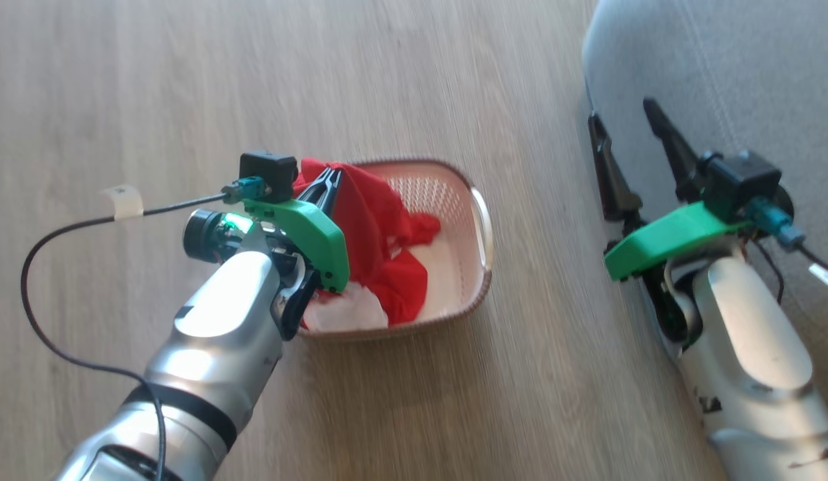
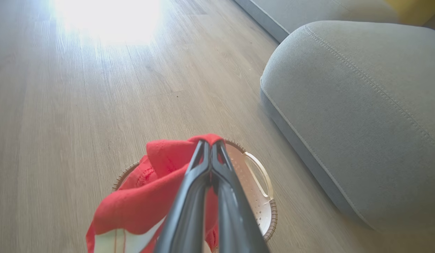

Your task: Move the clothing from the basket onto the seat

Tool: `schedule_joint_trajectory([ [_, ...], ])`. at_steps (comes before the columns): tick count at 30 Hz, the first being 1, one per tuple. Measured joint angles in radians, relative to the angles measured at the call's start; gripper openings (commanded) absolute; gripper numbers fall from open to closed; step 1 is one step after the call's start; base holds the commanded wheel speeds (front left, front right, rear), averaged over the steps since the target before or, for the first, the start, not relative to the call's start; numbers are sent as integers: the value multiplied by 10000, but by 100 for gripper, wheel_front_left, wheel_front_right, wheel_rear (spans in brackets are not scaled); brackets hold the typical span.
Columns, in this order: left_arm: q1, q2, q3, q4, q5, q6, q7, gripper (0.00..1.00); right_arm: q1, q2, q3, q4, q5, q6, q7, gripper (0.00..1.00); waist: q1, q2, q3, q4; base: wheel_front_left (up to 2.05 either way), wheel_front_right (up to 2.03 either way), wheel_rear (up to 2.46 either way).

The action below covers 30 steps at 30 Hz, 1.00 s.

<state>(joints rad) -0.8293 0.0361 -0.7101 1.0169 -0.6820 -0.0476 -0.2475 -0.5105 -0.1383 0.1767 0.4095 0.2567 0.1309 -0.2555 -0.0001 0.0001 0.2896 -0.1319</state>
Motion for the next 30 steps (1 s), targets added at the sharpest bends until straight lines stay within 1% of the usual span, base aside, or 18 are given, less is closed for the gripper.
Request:
schedule_joint_trajectory([
  [4, 193, -6, 27, -445, -211, 174, -2, 0, 384, -31, 54, 167, 19, 0, 0, 100, 0, 0, -707, 180, 0, 0, 0],
  [8, 430, -10, 123, -855, -211, 215, -4, 0, 781, -52, 203, 320, 84, 0, 0, 100, 0, 0, -1380, 358, 0, 0, 0],
  [16, 1040, -10, 293, -1628, -196, 244, -4, 0, 1669, -71, 184, 502, 84, 0, 0, 100, 0, 0, -2567, 713, 0, 0, 0],
  [23, 1064, -8, 303, -2583, -54, 247, -4, 0, 2280, -25, -219, 598, 82, 0, 2, 100, 0, 0, -3196, 1080, 0, 0, 0],
  [30, 1048, -6, 313, -3407, -48, 247, -4, 0, 2650, 77, -351, 644, 71, 0, 2, 100, 0, -1, -3352, 1269, 0, 0, 0],
])
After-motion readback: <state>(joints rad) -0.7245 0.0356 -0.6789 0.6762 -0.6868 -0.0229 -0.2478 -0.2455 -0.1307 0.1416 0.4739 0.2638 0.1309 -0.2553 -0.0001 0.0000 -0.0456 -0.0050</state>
